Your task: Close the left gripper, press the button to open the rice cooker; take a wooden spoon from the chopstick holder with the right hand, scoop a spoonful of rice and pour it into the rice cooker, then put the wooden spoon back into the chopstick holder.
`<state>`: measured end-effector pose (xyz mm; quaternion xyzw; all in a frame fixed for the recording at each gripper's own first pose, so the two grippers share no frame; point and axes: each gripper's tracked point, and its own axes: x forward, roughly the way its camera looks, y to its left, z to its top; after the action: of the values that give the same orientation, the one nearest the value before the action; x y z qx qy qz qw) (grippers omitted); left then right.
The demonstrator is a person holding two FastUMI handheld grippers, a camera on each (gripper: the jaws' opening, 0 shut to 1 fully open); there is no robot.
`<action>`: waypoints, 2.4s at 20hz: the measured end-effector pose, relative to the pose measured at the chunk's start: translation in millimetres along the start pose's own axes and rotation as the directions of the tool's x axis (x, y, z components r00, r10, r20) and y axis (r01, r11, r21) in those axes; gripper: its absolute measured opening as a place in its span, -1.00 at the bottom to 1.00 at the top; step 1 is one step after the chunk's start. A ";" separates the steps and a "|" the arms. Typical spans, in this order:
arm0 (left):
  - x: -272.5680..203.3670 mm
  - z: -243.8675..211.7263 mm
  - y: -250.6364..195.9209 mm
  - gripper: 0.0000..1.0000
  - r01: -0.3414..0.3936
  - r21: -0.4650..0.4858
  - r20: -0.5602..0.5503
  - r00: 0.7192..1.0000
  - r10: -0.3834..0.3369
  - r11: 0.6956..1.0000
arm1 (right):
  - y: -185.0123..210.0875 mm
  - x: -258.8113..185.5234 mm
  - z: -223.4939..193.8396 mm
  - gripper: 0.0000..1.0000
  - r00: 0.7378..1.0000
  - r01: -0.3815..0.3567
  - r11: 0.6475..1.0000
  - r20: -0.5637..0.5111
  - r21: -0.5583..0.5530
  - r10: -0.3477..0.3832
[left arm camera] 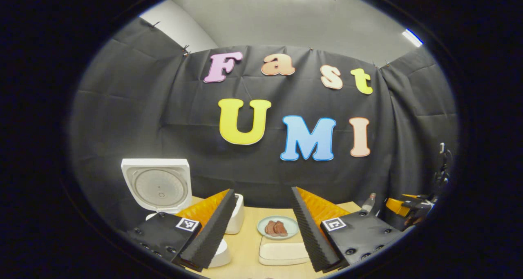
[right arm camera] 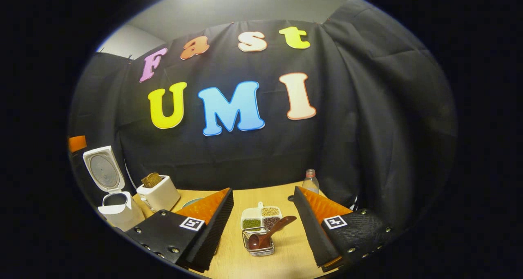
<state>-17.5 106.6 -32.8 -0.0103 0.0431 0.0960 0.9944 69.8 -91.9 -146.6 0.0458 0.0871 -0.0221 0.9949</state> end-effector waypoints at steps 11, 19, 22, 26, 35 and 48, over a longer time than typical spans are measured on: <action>7.8 -8.4 -26.0 0.84 0.031 0.078 -0.045 0.999 -0.027 0.996 | -40.5 83.9 -105.3 0.81 0.983 0.035 0.998 -0.182 0.049 -0.025; 4.6 -16.6 -32.6 0.84 0.018 0.106 -0.076 0.997 -0.010 0.994 | -35.5 122.0 -147.2 0.12 0.956 -0.002 0.997 -0.294 0.078 0.025; 2.7 -21.1 -35.2 0.90 0.005 0.121 -0.086 0.996 0.006 0.993 | -7.8 118.7 -140.0 -0.54 0.953 -0.107 0.988 -0.272 0.111 0.133; -0.2 -18.8 -48.2 0.84 0.003 0.135 -0.073 0.997 0.007 0.991 | 6.5 111.3 -126.9 -0.82 0.956 -0.135 0.984 -0.245 0.117 0.160; 1.4 -3.9 -61.3 0.89 0.045 0.084 0.008 0.999 -0.045 0.995 | 6.5 72.3 -65.4 -0.83 0.968 -0.151 0.984 -0.188 0.093 0.167; -16.3 -23.8 15.4 0.87 0.091 0.039 0.008 0.996 -0.092 0.995 | 103.6 19.5 1.4 -0.83 0.963 -0.220 0.970 -0.132 0.107 0.233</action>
<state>-38.3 117.9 -55.3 0.0074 0.0397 0.0496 0.9980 94.6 10.3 -139.6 0.1026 0.1517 0.0912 0.9789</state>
